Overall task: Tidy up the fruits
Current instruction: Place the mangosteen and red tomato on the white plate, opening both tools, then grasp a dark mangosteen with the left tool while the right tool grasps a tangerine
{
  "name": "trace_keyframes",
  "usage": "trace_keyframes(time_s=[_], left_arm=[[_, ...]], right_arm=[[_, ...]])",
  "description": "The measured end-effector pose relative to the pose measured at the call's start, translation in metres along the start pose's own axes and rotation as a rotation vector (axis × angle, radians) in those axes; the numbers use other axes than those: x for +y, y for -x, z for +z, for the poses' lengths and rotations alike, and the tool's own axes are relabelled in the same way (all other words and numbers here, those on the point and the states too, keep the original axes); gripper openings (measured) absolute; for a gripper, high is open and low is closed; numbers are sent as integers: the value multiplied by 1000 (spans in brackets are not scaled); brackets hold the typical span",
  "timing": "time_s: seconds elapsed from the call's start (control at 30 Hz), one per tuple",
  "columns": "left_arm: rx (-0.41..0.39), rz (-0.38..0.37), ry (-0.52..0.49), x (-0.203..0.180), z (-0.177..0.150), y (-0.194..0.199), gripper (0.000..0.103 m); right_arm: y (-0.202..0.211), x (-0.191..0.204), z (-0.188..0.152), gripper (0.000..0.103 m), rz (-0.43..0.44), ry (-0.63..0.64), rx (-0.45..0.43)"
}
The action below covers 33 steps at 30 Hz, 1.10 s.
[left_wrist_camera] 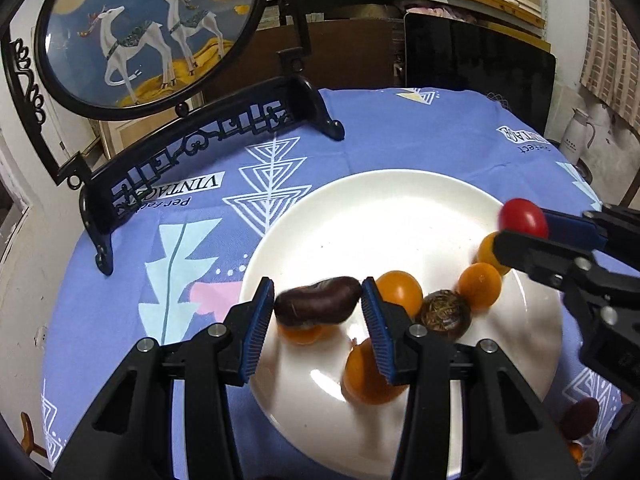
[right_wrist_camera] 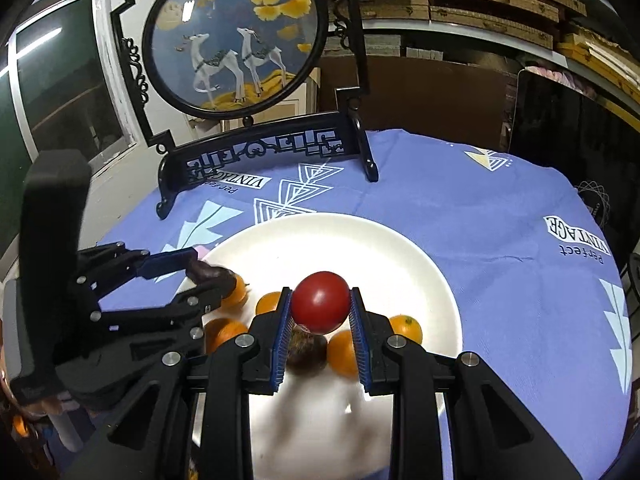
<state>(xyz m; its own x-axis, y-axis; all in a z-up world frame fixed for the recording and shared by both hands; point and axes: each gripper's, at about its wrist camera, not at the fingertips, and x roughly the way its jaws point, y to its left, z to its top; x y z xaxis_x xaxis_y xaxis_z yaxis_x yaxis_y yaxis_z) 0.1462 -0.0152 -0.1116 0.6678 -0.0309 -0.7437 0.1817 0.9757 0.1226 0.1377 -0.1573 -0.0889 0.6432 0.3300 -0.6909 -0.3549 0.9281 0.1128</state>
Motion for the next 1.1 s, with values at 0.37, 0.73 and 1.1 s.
trace_keyframes(time_s=[0.37, 0.73, 1.1], left_arm=[[-54, 14, 24, 15, -5, 27, 70], [-16, 21, -45, 32, -89, 78, 79], [105, -22, 37, 42, -116, 38, 81]], right_arm=[[28, -4, -2, 49, 3, -13, -37], [103, 16, -67, 65, 42, 18, -16], [129, 20, -149, 67, 46, 25, 69]])
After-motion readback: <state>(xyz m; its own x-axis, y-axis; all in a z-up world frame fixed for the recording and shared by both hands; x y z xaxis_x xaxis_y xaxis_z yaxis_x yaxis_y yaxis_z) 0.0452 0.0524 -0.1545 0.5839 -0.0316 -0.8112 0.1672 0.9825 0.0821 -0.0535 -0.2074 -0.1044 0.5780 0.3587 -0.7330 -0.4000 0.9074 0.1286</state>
